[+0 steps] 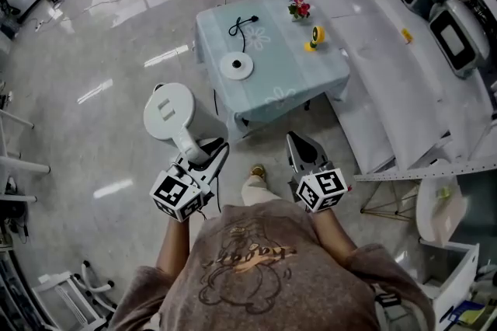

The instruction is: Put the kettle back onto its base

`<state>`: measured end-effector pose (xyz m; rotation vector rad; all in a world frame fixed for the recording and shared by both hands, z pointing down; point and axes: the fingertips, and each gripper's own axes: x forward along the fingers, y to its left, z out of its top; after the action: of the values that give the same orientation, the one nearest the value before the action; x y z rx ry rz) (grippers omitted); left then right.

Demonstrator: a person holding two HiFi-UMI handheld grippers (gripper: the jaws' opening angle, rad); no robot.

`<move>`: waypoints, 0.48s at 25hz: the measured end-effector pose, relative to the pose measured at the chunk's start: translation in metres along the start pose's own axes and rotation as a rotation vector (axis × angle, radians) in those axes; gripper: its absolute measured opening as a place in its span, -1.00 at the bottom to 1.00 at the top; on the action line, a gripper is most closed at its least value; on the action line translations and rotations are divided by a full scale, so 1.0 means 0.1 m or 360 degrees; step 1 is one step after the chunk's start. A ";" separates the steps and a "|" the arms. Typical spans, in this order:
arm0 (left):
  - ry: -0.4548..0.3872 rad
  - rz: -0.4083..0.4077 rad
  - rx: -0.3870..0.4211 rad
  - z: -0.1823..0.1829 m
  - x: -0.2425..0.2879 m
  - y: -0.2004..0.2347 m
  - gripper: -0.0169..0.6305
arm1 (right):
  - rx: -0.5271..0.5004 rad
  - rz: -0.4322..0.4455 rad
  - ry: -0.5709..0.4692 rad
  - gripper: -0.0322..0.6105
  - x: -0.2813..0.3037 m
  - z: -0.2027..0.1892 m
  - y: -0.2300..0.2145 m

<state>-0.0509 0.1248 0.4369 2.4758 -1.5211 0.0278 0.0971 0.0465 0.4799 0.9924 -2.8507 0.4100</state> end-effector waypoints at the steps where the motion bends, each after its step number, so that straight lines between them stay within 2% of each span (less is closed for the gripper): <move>1: 0.0000 0.0004 0.0005 0.04 0.10 0.07 -0.72 | 0.0006 0.0003 -0.0001 -0.91 0.08 0.04 -0.08; 12: -0.0014 0.0026 0.0058 0.30 1.06 0.72 -0.72 | 0.0002 0.0018 0.0009 -0.91 0.82 0.30 -0.82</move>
<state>-0.0693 -0.0053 0.4358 2.4949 -1.5577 0.0477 0.0836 -0.0729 0.4838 0.9743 -2.8526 0.4152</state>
